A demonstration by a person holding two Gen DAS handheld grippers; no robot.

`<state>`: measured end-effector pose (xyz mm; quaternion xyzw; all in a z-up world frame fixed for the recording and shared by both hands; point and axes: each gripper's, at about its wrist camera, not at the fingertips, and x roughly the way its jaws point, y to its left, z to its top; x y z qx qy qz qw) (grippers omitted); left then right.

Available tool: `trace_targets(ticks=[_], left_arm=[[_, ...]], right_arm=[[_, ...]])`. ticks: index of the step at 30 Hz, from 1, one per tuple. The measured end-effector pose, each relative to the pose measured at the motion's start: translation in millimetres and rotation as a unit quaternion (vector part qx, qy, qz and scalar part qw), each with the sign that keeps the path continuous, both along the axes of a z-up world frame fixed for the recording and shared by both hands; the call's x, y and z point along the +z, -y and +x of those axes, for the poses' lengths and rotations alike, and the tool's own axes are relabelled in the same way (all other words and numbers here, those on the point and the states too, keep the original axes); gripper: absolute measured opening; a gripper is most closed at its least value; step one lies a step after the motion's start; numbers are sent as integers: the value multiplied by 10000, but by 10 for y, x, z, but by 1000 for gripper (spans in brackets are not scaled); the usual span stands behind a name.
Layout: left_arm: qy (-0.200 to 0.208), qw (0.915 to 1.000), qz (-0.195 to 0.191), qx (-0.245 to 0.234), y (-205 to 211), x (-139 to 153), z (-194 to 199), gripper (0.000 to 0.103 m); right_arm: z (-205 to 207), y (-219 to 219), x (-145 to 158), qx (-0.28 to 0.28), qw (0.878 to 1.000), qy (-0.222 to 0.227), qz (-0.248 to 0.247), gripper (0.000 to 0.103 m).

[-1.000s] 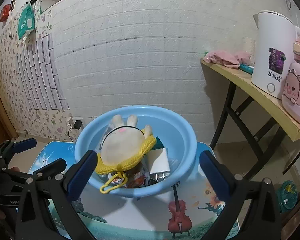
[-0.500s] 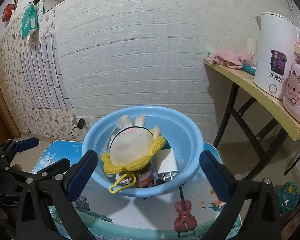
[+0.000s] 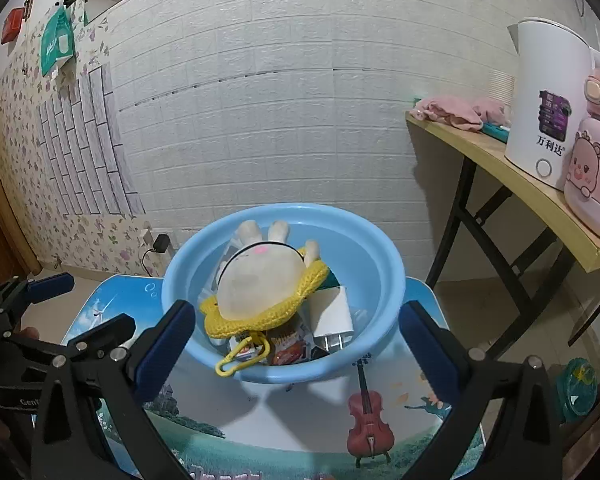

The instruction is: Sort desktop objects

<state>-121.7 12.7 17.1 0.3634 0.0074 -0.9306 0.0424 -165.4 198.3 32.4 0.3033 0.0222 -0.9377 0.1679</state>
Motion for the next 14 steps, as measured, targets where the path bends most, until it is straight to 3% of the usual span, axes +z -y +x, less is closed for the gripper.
trace_targets(ticks=[14], left_arm=[[-6, 10000, 27, 4, 9, 13, 64, 103]], right_arm=[[65, -26, 19, -11, 10000, -29, 6, 103]])
